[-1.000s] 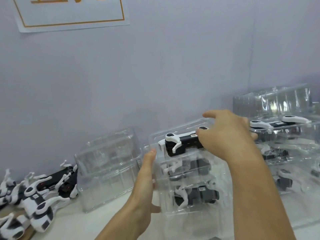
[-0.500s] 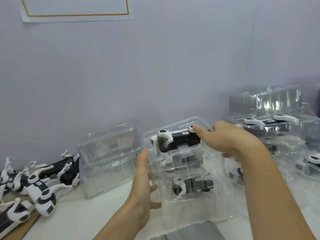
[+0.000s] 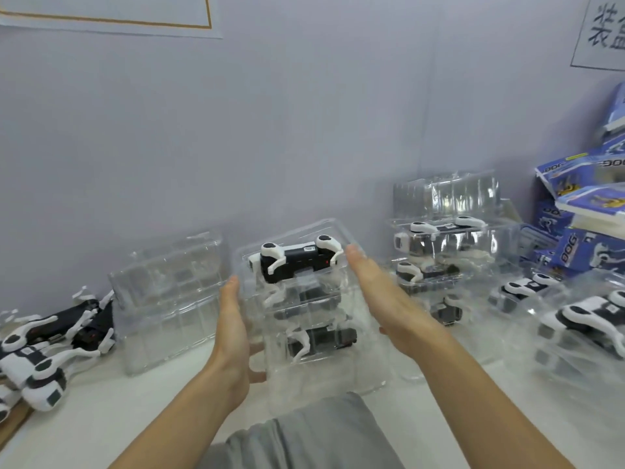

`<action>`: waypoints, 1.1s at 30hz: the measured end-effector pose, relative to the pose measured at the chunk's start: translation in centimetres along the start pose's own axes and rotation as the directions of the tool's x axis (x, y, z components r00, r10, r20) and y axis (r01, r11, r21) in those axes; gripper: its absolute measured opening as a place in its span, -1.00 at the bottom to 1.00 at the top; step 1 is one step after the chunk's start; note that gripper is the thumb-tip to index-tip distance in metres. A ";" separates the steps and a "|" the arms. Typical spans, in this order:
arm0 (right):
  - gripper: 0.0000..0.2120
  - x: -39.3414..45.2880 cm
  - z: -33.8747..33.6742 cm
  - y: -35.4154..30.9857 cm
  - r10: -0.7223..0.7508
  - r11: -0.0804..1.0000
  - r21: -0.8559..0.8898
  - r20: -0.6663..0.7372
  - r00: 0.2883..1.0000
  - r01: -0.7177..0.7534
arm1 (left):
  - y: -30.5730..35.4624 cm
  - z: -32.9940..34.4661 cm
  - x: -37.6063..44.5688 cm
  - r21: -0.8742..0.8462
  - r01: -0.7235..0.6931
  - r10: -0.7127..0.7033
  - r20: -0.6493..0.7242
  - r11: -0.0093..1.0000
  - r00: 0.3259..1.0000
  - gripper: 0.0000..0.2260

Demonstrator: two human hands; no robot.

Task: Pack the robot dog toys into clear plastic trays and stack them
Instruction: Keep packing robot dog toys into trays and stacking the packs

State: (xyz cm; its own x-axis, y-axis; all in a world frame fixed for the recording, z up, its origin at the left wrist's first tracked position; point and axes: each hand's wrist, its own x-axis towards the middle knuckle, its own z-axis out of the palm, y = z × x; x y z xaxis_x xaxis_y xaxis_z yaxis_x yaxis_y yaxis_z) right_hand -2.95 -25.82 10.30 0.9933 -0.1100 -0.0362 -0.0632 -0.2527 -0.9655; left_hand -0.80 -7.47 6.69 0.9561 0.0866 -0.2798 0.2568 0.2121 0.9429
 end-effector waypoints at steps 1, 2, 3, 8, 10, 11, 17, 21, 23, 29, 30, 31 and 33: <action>-0.25 0.0 0.5 -0.1 -0.006 1.000 -0.013 -0.004 1.000 0.006 | 0.0 -0.3 0.0 -0.004 0.003 -0.003 -0.012 1.000 1.000 -0.49; -0.25 -0.1 1.0 -0.1 -0.013 1.000 -0.023 -0.007 1.000 0.013 | 0.1 -0.7 0.0 -0.013 0.004 -0.004 -0.033 1.000 0.999 -0.48; -0.25 -0.1 1.5 -0.1 -0.018 0.999 -0.032 -0.008 1.000 0.018 | 0.2 -1.2 0.1 -0.020 0.000 -0.001 -0.056 1.000 0.998 -0.46; -0.25 -0.3 4.2 0.1 -0.047 0.997 -0.056 0.036 0.998 0.049 | 0.7 -4.3 0.0 -0.011 -0.022 0.020 -0.103 1.000 0.994 -0.39; -0.26 -0.4 5.1 -0.1 -0.044 0.996 -0.074 0.064 0.997 0.049 | 1.0 -5.4 -0.1 -0.008 -0.019 0.018 -0.102 1.000 0.995 -0.37; -0.27 -0.4 5.3 -0.2 -0.039 0.995 -0.086 0.079 0.996 0.046 | 1.1 -5.9 -0.1 -0.002 -0.017 0.017 -0.104 1.000 0.994 -0.36; -0.30 -1.2 4.0 0.2 -0.122 0.986 -0.118 -0.002 0.993 0.121 | 3.0 -6.7 -0.5 0.145 -0.131 0.158 -0.192 0.981 0.969 -0.60; -0.69 -2.3 1.4 1.9 -0.303 0.939 -0.258 -0.302 0.904 0.229 | 4.5 -6.3 -0.8 0.218 -0.190 0.234 -0.197 0.957 0.952 -0.88; -0.88 -2.4 -0.4 3.3 -0.290 0.951 -0.238 -0.456 0.841 0.199 | 4.9 -6.1 -0.6 0.255 -0.215 0.267 -0.186 0.943 0.946 -0.88; -0.66 -3.0 -3.3 8.0 -0.018 0.999 -0.039 -0.669 0.743 -0.011 | 5.8 -6.0 -0.1 0.391 -0.262 0.347 -0.166 0.883 0.923 -0.74; -0.55 -3.0 -3.3 8.5 0.035 0.998 -0.012 -0.682 0.730 -0.059 | 5.9 -6.0 -0.1 0.426 -0.289 0.382 -0.150 0.857 0.912 -0.67; -0.44 -3.1 -3.3 8.8 0.082 0.994 0.008 -0.689 0.720 -0.106 | 6.1 -6.0 -0.1 0.465 -0.321 0.422 -0.130 0.825 0.897 -0.63; -0.27 -3.1 -3.0 8.9 0.132 0.984 0.000 -0.685 0.716 -0.180 | 6.5 -5.8 0.0 0.535 -0.372 0.486 -0.082 0.758 0.870 -0.64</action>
State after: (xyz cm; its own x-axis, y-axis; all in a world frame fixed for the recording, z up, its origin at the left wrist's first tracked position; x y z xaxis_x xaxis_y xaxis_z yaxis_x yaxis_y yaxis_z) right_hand -6.86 -30.65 2.58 0.6367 -0.7707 0.0238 -0.2414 -0.2286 -0.9431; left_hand 0.03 -0.41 11.80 0.9452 0.2586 0.1994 -0.0858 -0.3925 0.9157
